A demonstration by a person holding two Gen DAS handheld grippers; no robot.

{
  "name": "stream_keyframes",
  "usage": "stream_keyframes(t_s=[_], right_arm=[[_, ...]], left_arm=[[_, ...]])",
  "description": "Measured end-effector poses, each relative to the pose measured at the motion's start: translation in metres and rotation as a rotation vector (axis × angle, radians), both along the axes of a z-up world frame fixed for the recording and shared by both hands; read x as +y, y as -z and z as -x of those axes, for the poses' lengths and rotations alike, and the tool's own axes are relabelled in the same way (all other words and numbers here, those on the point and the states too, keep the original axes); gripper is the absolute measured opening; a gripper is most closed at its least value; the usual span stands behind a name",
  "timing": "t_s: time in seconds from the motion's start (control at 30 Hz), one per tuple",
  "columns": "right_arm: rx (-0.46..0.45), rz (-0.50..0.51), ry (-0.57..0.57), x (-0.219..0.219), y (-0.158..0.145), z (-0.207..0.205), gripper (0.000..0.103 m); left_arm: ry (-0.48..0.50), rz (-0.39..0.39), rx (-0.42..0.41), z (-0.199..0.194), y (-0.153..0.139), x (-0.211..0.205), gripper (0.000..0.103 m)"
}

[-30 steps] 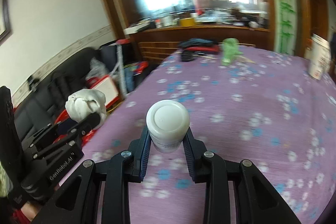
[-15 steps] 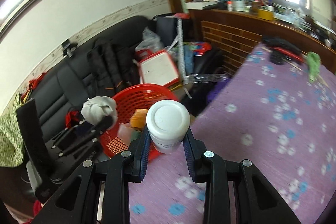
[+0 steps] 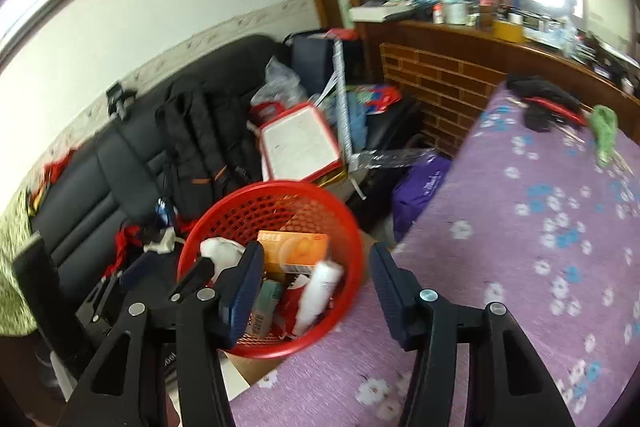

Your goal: Collect trash

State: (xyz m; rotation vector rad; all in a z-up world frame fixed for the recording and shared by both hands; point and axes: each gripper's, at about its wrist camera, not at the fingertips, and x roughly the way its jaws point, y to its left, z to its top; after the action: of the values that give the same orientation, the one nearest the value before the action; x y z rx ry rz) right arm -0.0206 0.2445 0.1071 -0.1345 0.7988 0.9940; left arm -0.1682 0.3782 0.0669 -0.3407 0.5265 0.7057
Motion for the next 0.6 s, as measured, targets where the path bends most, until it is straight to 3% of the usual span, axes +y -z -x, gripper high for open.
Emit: stream_keyframes(t_s=[0.07, 0.13, 0.17, 0.27, 0.43, 0.6], right_arm=[[-0.009, -0.012, 0.013, -0.016, -0.006, 0.003, 0.069], [-0.041, -0.008, 0.049, -0.039, -0.011, 0.01, 0.079], [-0.058, -0.009, 0.061, -0.052, -0.012, 0.014, 0.081], [-0.113, 0.017, 0.111, -0.085, -0.012, 0.026, 0.088], [-0.249, 0.092, 0.229, -0.144, 0.001, 0.055, 0.094], [-0.343, 0.131, 0.292, -0.195, 0.011, 0.084, 0.097]], left_arm=[[0.008, 0.013, -0.031, 0.008, -0.007, -0.011, 0.082], [0.013, -0.012, -0.043, 0.015, -0.013, -0.025, 0.089], [0.018, -0.041, -0.043, 0.018, -0.017, -0.039, 0.095], [0.04, -0.112, -0.047, 0.026, -0.022, -0.071, 0.098], [0.086, -0.136, -0.058, 0.039, -0.02, -0.122, 0.103], [0.094, -0.179, -0.003, 0.047, -0.008, -0.165, 0.103]])
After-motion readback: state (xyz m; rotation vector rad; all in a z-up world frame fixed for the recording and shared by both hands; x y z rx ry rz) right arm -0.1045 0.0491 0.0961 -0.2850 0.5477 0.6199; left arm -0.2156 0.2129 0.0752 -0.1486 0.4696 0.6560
